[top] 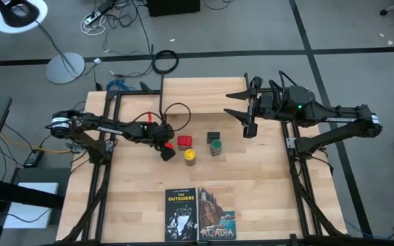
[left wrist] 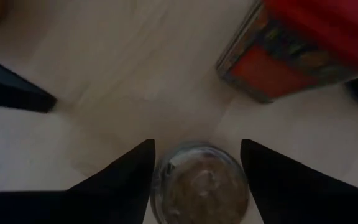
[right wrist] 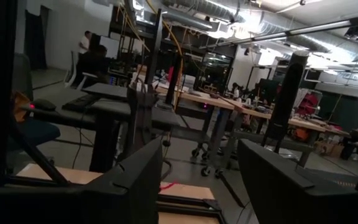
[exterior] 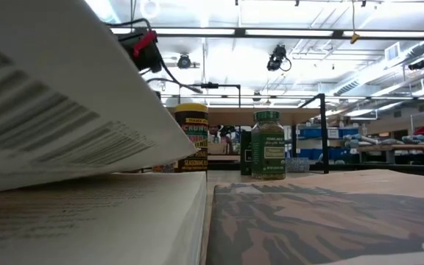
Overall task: Shelf spices
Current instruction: Remove the brown seasoning bottle from the shelf, then put the brown seasoning bottle on the shelf
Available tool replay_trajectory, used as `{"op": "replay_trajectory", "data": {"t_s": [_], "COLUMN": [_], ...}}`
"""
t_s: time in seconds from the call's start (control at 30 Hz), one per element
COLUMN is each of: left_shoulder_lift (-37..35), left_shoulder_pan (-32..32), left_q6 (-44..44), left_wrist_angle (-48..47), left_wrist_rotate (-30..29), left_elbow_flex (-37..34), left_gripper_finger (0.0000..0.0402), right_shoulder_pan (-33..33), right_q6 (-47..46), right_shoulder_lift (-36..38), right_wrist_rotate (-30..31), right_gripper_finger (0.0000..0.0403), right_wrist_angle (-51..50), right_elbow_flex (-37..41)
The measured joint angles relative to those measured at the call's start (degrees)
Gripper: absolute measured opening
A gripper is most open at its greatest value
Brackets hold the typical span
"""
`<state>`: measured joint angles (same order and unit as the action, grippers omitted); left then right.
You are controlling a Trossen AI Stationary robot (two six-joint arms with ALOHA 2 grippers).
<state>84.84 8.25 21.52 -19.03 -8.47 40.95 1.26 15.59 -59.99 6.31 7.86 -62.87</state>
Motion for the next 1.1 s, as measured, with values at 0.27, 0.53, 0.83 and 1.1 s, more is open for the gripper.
{"op": "replay_trajectory", "data": {"t_s": [0.27,0.53,0.83,1.1], "left_shoulder_lift": [-7.8,-23.4,-47.9,-64.3], "left_shoulder_pan": [-0.8,-0.8,-0.8,-0.8], "left_q6": [-0.1,-4.7,-11.4,-18.7], "left_wrist_angle": [-0.4,-1.3,-3.5,-7.1], "left_wrist_rotate": [-1.5,-1.6,-7.4,-12.9], "left_elbow_flex": [0.0,0.0,0.0,0.0], "left_gripper_finger": [0.0243,0.0243,0.0243,0.0243], "right_shoulder_pan": [0.0,-0.6,-4.1,-7.8], "right_q6": [0.0,3.6,7.9,7.3], "right_shoulder_lift": [0.0,2.1,10.1,18.0], "right_wrist_rotate": [0.0,5.7,13.4,21.5], "right_gripper_finger": [0.0208,0.0208,0.0208,0.0208], "right_wrist_angle": [0.0,-0.1,-5.4,-19.8], "right_elbow_flex": [0.0,0.0,0.0,0.0]}}
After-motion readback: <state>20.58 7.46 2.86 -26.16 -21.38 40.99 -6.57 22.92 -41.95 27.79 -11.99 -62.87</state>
